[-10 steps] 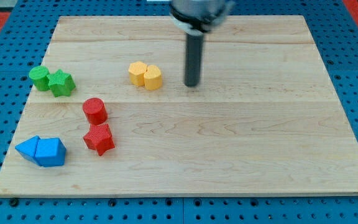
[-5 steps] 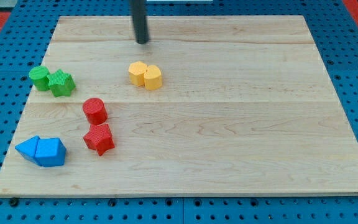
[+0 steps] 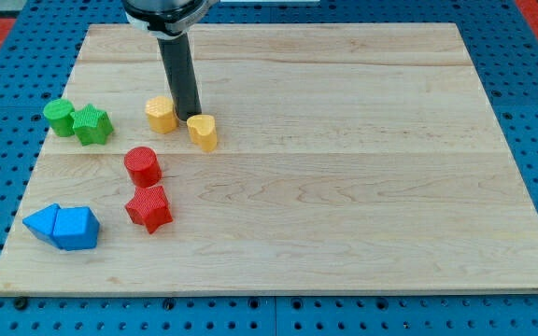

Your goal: Push the yellow hexagon below the green circle

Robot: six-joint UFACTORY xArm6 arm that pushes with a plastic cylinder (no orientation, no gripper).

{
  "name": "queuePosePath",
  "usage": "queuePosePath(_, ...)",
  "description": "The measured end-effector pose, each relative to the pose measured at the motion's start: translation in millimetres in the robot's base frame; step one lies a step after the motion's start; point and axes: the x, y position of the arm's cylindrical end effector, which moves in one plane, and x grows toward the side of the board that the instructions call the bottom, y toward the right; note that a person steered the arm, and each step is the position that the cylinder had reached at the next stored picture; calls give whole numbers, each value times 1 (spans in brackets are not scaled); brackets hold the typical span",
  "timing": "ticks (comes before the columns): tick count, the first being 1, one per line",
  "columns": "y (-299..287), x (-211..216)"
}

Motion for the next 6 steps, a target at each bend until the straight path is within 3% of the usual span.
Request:
queuePosePath(1, 40, -20)
queuePosePath(3, -57, -26)
queuePosePath(4, -57, 7)
queuePosePath(6, 2, 12)
